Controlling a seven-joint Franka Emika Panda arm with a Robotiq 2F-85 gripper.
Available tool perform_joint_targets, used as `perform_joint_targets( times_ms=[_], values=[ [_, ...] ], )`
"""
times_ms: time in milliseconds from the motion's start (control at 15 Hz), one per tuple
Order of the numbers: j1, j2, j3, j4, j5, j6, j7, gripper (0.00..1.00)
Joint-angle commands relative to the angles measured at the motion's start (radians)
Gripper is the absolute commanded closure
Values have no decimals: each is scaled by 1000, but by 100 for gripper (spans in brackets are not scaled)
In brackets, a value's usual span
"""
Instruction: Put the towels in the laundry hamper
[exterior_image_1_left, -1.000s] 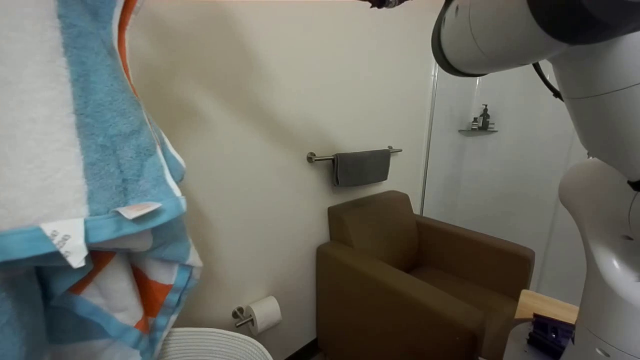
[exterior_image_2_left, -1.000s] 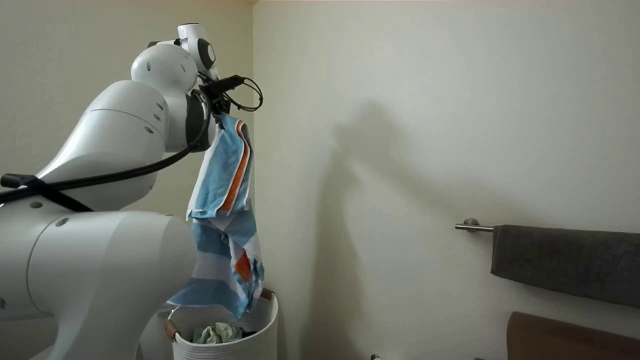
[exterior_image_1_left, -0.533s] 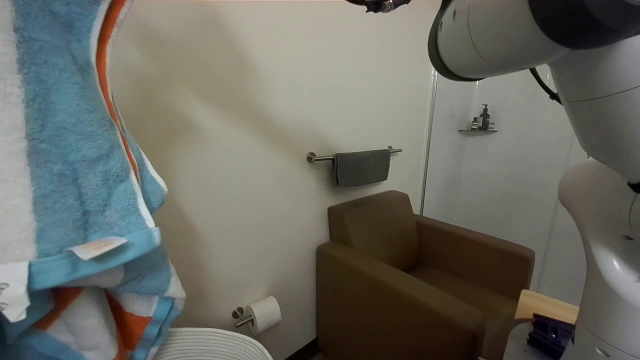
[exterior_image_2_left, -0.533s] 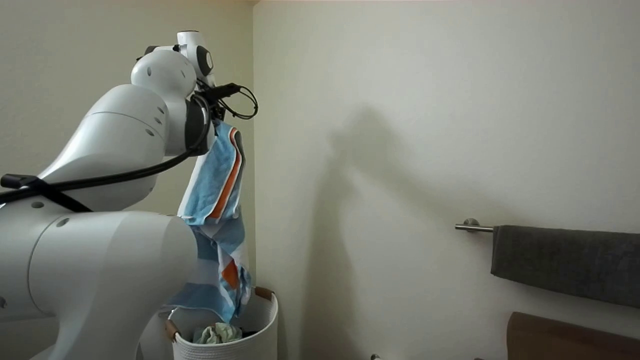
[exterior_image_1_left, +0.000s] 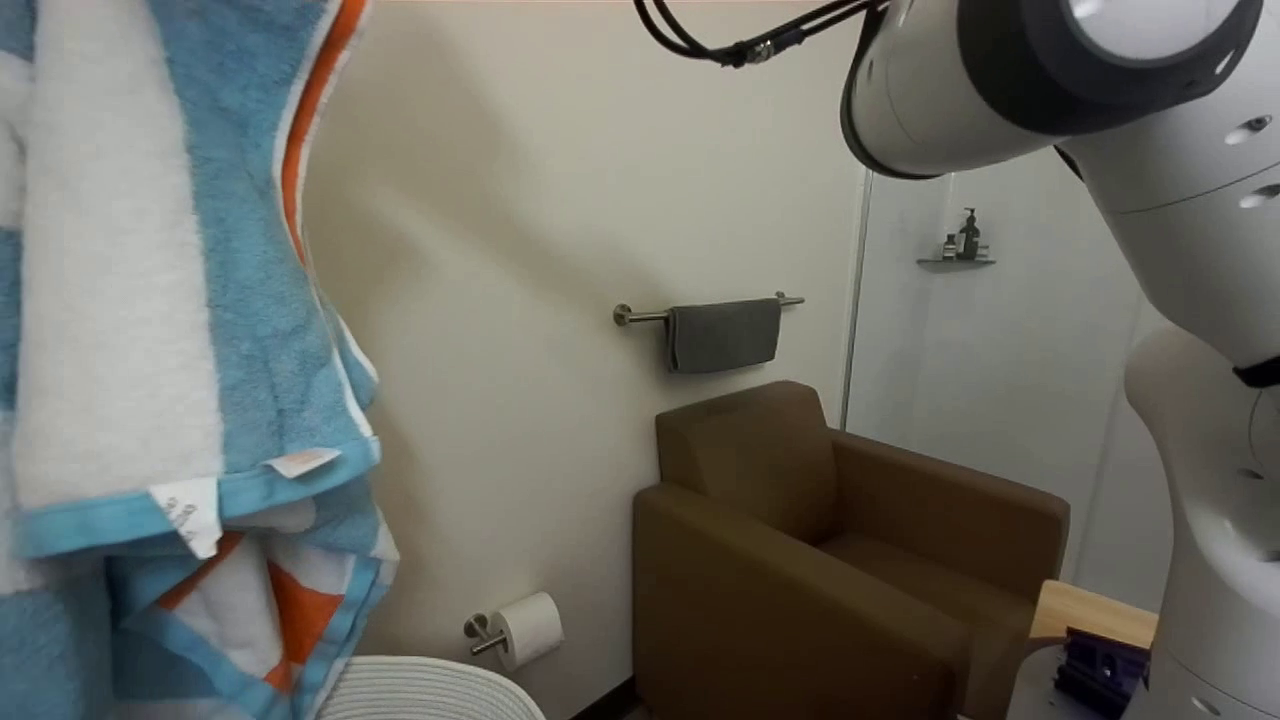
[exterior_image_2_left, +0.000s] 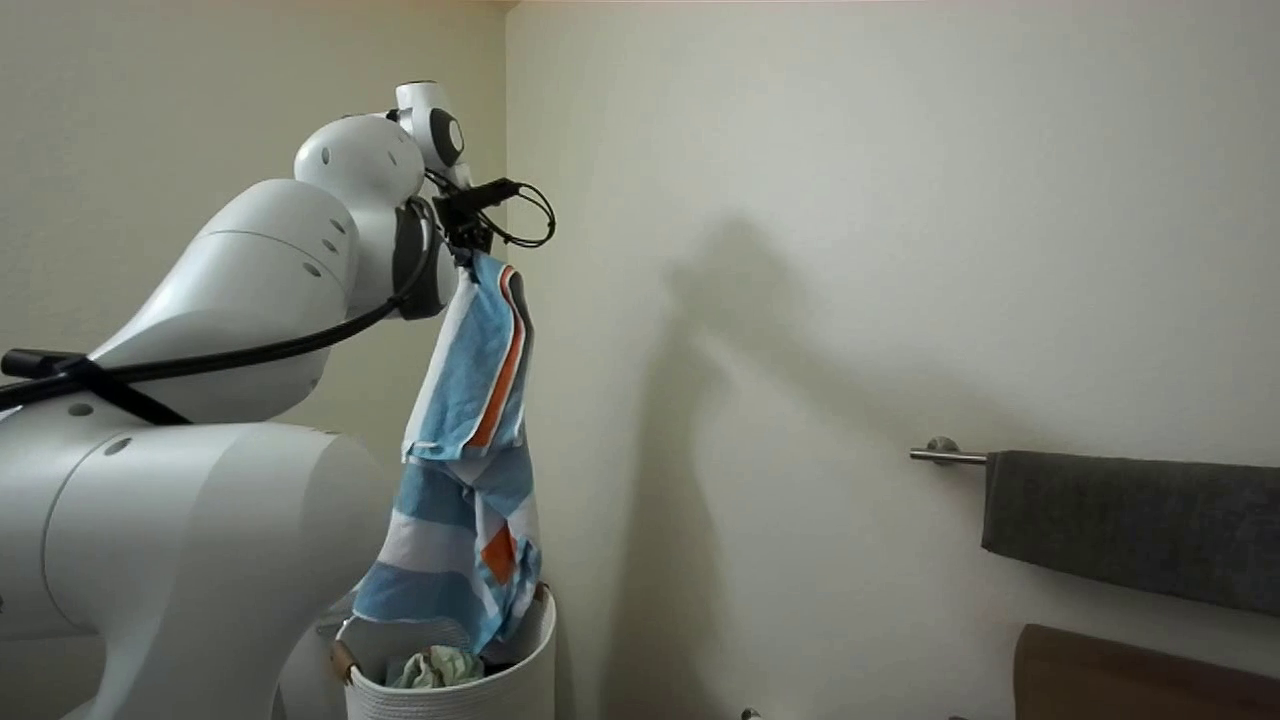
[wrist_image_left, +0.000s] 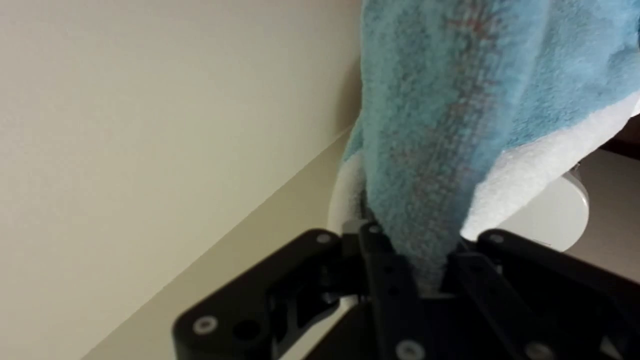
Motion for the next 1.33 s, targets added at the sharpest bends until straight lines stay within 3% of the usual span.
perform_joint_targets(
  times_ms=[0,267,600,1133,1267],
  values=[
    [-57,5,9,11,35,55,1,93],
    [-92,72,78,18,136,157,-32,93],
    [-70,155,134,14,198,253,-98,93],
    [-11,238,114,11,185,325,12,93],
    [-9,253,124,13,193,344,-10,93]
  ],
)
